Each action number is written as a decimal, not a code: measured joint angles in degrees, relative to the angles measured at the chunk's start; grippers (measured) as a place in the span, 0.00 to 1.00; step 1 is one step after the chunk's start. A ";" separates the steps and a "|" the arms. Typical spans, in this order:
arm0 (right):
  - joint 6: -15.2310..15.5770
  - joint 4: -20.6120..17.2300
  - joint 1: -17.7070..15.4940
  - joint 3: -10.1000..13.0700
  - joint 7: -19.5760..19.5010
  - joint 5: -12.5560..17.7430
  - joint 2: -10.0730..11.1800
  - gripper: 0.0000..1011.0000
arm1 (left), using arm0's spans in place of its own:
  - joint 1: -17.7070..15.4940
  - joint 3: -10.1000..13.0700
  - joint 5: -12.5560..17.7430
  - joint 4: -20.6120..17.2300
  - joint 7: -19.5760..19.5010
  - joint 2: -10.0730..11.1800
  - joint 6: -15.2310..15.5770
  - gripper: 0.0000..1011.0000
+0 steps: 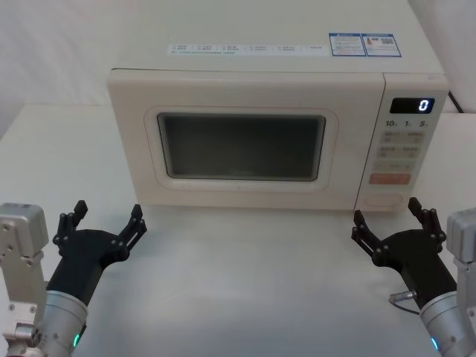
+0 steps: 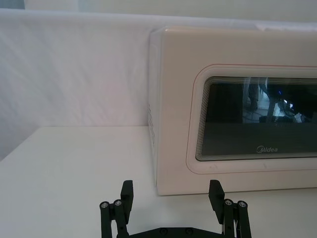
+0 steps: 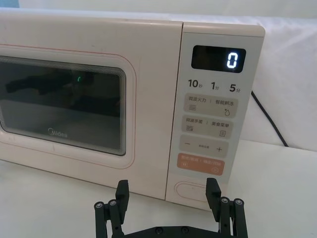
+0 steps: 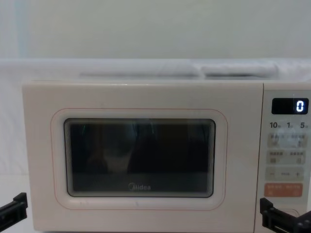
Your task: Press the button to open the microwave door with one hand; close the microwave door with the other hand.
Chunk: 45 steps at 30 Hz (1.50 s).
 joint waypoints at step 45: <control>0.00 0.00 0.00 0.00 0.00 0.00 0.00 0.99 | 0.00 0.00 0.00 0.00 0.00 0.00 0.00 0.99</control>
